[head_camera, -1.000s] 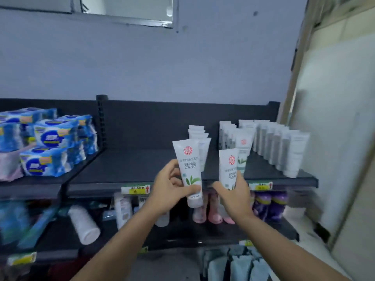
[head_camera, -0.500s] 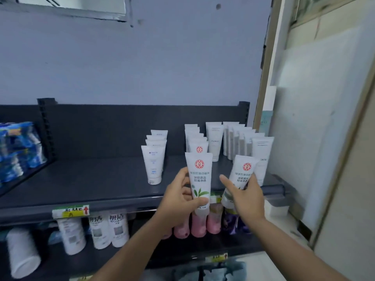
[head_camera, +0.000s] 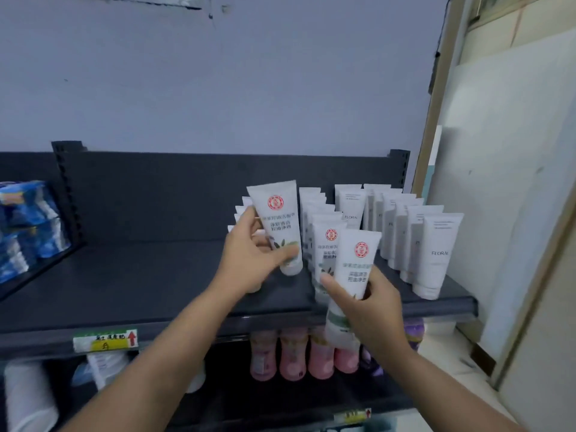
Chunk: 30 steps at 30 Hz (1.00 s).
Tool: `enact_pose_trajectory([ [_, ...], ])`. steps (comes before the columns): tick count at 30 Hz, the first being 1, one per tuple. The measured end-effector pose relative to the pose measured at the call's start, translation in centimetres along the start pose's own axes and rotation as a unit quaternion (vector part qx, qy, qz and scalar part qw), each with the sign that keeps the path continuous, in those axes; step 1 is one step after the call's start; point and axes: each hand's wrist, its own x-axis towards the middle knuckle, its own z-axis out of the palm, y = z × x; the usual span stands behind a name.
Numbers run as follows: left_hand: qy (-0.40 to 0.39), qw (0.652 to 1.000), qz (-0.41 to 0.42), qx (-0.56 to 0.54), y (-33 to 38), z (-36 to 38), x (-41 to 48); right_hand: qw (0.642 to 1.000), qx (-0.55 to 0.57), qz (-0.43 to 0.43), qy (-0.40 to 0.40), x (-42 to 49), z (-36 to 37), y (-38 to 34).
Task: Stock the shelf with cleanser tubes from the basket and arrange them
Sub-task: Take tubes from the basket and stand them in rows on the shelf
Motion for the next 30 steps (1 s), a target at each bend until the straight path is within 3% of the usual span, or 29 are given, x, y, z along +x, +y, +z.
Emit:
enact_pose_trajectory([
  [4,0.042,0.999,-0.020,-0.008,2.9,-1.5,6.3,0.998,-0.043,-0.031,-0.017,0.3,4.2,-1.0],
  [8,0.010,0.995,-0.083,-0.051,3.4,-1.3,11.9,0.998,0.053,-0.012,-0.024,2.3,7.1,-2.3],
  [13,-0.023,0.987,-0.154,-0.030,1.3,-0.1,16.9,0.993,0.116,-0.025,-0.011,4.8,9.7,-2.0],
  [17,-0.037,0.986,-0.158,0.030,-0.7,0.8,20.1,0.996,0.080,-0.040,0.020,6.7,11.7,-1.7],
  [25,-0.136,0.971,-0.142,0.133,-4.6,0.9,24.6,0.996,0.025,-0.053,0.073,9.1,15.6,-0.9],
  [30,-0.123,0.960,-0.100,0.230,-6.4,1.1,26.9,0.993,0.053,-0.033,0.100,10.5,16.5,-0.1],
])
